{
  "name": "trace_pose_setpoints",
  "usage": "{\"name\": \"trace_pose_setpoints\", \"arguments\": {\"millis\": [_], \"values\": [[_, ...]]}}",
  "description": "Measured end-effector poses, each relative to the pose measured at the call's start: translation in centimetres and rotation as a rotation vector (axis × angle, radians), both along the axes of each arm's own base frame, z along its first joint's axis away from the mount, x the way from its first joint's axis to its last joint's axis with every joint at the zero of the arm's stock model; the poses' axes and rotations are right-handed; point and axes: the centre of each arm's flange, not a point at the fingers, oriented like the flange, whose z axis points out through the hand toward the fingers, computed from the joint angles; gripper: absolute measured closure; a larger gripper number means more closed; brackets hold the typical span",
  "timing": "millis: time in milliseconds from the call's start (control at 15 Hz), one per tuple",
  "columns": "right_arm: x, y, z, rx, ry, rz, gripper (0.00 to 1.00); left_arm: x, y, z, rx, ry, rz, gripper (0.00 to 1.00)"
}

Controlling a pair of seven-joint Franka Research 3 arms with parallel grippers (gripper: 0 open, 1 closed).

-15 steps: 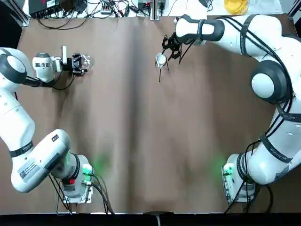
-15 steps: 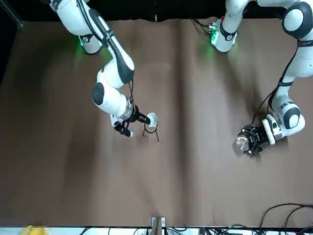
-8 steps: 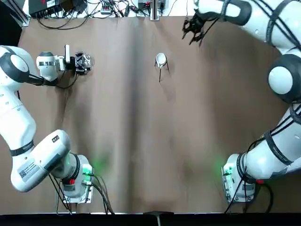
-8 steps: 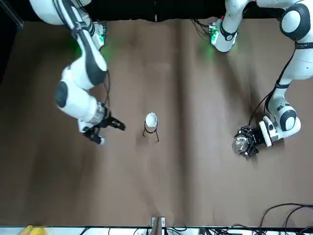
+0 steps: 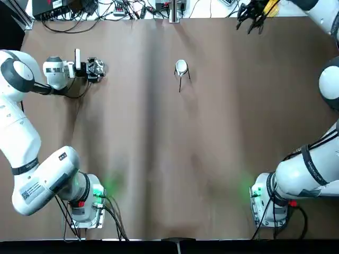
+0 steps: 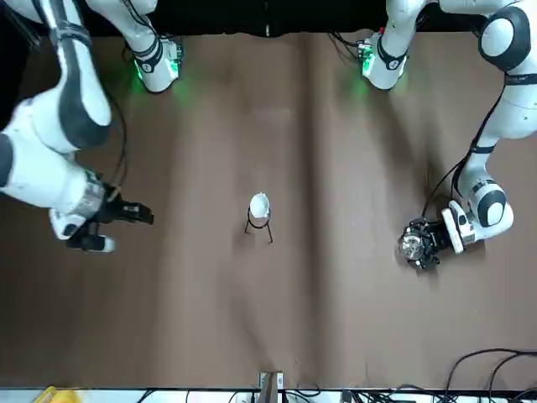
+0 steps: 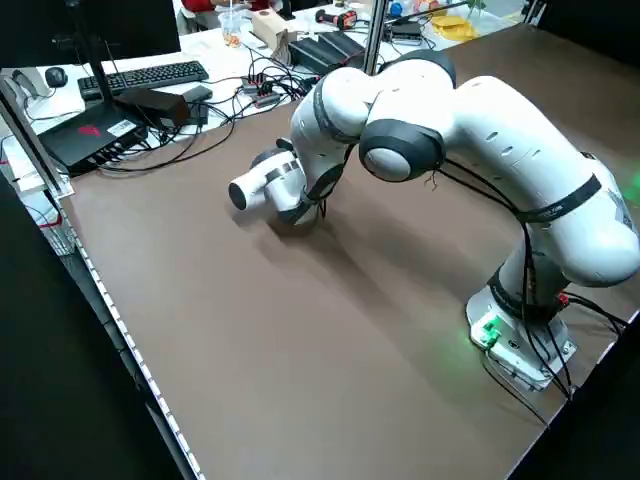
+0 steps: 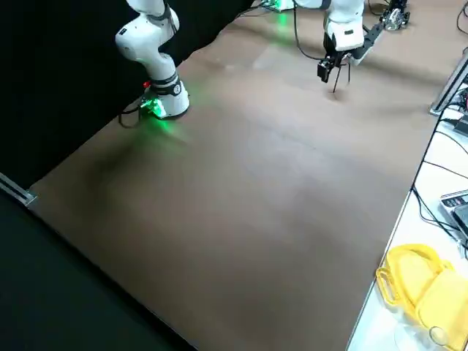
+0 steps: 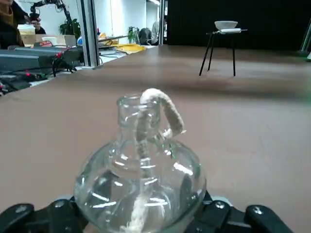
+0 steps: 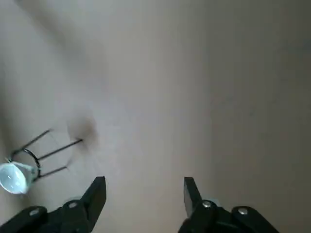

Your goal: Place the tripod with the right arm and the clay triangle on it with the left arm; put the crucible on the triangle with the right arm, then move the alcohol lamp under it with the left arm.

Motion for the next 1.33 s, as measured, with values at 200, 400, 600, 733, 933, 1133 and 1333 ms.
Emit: {"name": "trace_pose_setpoints", "arguments": {"millis": [200,400,600,733,933,1133,1333], "values": [[0.1,-4.2,3.5,-0.030,-0.062,0.075,0.25,1.5,-3.8,1.6,-0.043,-0.035,-0.045,0.23],[-1.8,-7.0,6.7,-0.061,-0.044,0.120,0.17,2.6,-10.8,2.5,-0.062,-0.050,-0.150,0.23],[-4.0,-7.1,10.0,-0.095,-0.034,0.142,0.00,2.5,-19.0,2.5,-0.066,-0.046,-0.274,0.23],[-5.2,-6.7,12.1,-0.110,-0.057,0.149,0.00,2.3,-23.7,2.6,-0.095,-0.035,-0.303,0.23],[-6.3,-6.5,13.8,-0.121,-0.078,0.150,0.00,1.9,-29.1,2.6,-0.107,-0.023,-0.307,0.23],[-6.4,-6.6,13.9,-0.140,-0.079,0.151,0.00,1.3,-33.6,2.4,-0.099,-0.021,-0.296,0.23],[-6.5,-6.7,13.9,-0.152,-0.079,0.154,0.00,-0.1,-38.0,1.8,-0.093,-0.043,-0.279,0.24]]}}
